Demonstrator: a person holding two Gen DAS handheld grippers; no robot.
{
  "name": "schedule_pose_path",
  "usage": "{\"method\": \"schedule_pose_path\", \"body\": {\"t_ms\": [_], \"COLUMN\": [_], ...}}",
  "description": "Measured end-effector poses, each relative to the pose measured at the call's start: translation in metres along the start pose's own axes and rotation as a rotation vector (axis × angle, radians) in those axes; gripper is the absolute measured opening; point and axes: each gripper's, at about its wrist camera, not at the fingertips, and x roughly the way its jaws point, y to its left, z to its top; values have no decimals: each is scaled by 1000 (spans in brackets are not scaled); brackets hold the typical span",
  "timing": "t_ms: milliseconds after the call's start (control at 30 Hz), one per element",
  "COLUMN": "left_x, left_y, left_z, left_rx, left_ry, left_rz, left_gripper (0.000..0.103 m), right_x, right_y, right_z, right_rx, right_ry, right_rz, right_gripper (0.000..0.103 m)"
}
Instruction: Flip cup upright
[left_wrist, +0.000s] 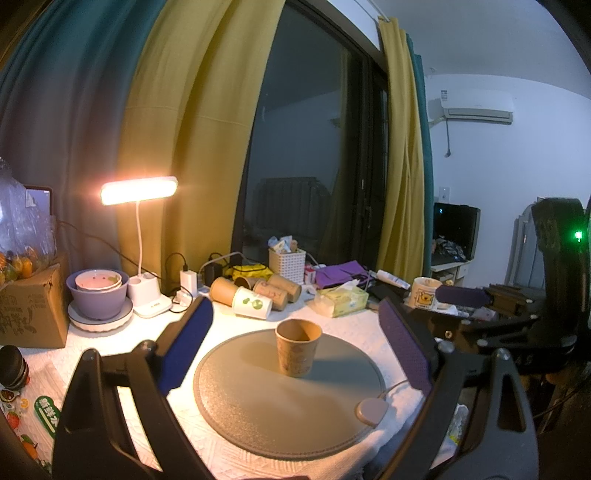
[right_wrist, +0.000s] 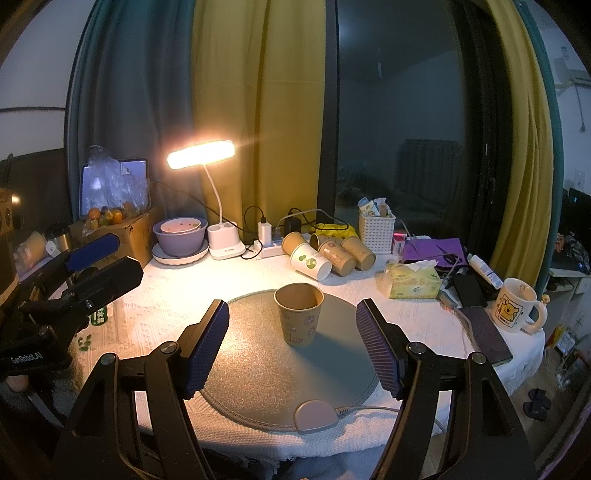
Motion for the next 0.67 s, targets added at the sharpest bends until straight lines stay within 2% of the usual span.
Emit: {"method": "schedule_pose_path", "body": {"t_ms": [500, 667], "left_x": [0, -5], "left_y": [0, -4], "left_z": [0, -4], "left_rx": [-1, -6], "left_ry": [1, -20], "left_rz": [-1, -30], "left_gripper": [92, 92], "right_x": [2, 2], "right_y": [1, 2], "right_z": [2, -2], "right_rx": [0, -1], "right_ry": [2, 5], "right_rz": [-1, 0], "right_gripper": [75, 75]}}
